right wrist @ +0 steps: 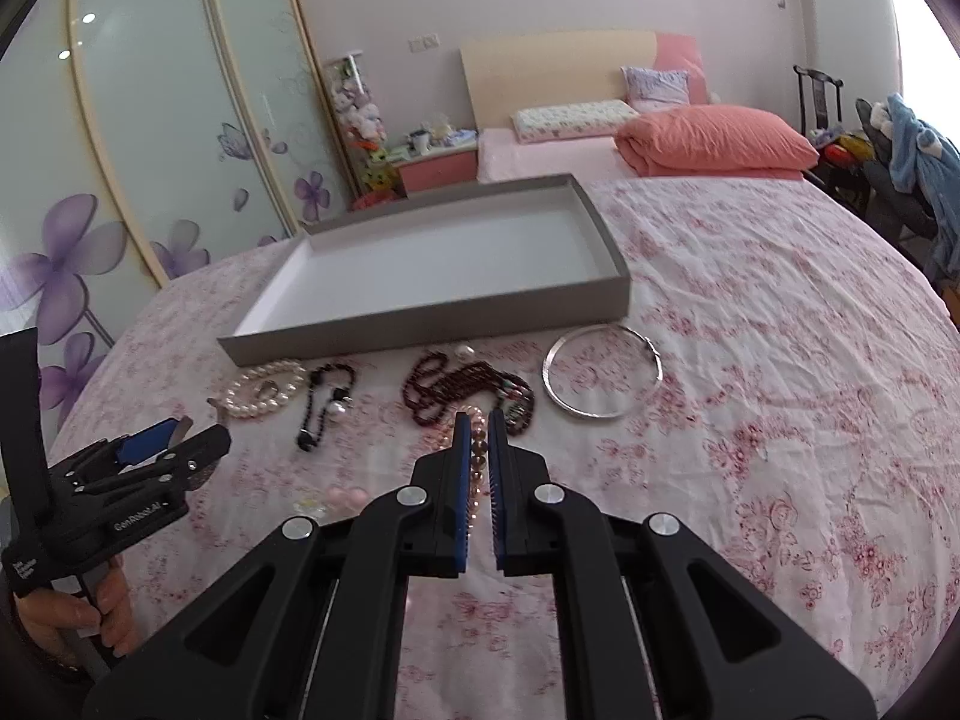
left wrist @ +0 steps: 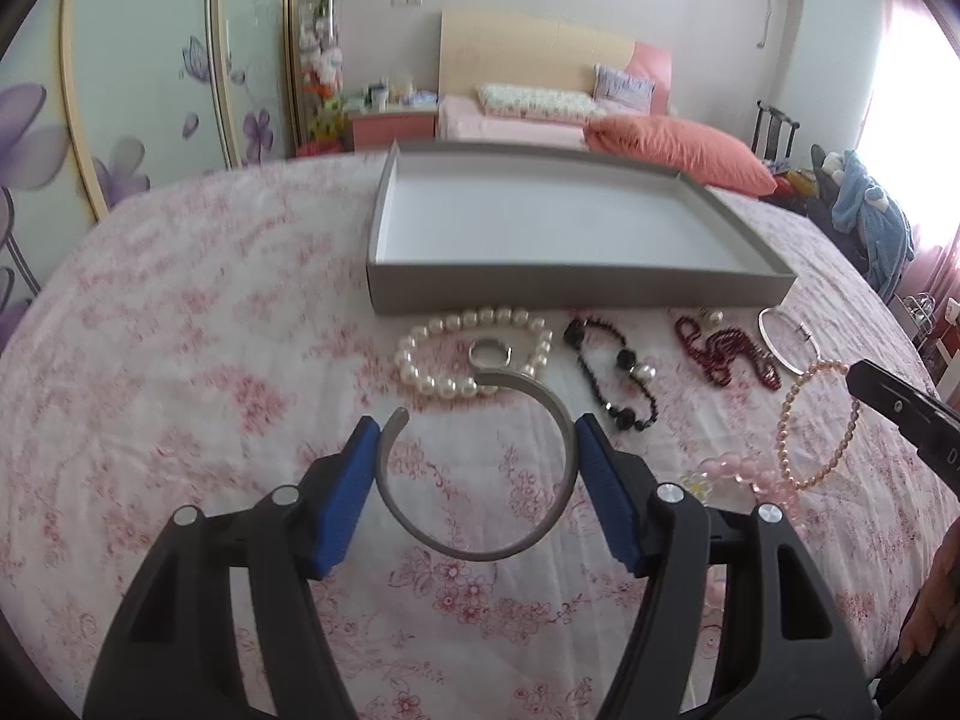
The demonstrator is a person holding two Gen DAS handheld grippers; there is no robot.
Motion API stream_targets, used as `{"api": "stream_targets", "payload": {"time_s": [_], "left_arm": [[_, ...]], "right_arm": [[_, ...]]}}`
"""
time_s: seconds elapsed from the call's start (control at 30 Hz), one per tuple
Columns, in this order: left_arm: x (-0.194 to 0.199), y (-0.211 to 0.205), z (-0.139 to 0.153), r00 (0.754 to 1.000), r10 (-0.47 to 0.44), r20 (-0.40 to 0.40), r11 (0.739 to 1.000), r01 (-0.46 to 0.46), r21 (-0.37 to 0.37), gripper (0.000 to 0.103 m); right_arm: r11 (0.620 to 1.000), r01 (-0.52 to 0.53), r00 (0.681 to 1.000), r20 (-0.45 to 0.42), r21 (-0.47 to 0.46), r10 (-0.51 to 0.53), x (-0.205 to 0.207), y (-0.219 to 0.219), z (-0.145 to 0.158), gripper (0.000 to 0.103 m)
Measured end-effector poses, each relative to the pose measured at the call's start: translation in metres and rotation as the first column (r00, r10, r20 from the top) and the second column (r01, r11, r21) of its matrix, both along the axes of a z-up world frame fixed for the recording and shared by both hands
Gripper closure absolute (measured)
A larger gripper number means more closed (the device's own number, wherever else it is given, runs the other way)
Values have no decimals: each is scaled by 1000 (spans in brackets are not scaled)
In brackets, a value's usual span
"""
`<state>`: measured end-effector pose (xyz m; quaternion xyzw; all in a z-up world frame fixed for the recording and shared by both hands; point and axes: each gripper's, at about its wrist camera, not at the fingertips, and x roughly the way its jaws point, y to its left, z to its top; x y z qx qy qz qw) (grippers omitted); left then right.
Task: Organize jewelry
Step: 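Grasp the grey cuff with the left gripper while the right grasps the peach pearl bracelet, then drop the cuff in the tray with the left gripper while the right drops the pearls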
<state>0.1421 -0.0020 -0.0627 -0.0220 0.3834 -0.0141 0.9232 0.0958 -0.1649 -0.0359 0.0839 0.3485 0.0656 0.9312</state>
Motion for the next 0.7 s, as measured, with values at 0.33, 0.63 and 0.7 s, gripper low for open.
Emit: {"api": "stream_targets", "payload": {"time_s": [0.33,0.63,0.7], "left_arm": [[-26,-16,31,979,-15,201,997,0,72,38],[-34,-22,56,946,2,323,996,-32,87,38],[-33,-23,60,942,8,336,995,-40,87,38]], "right_arm": [[999,-29,993,117,-27,32,-12,17,20,96],[998,-17,966,257,-62,33,-22,27,43,96],[997,-6,955,297,-77,29,-24,29,50,96]]}}
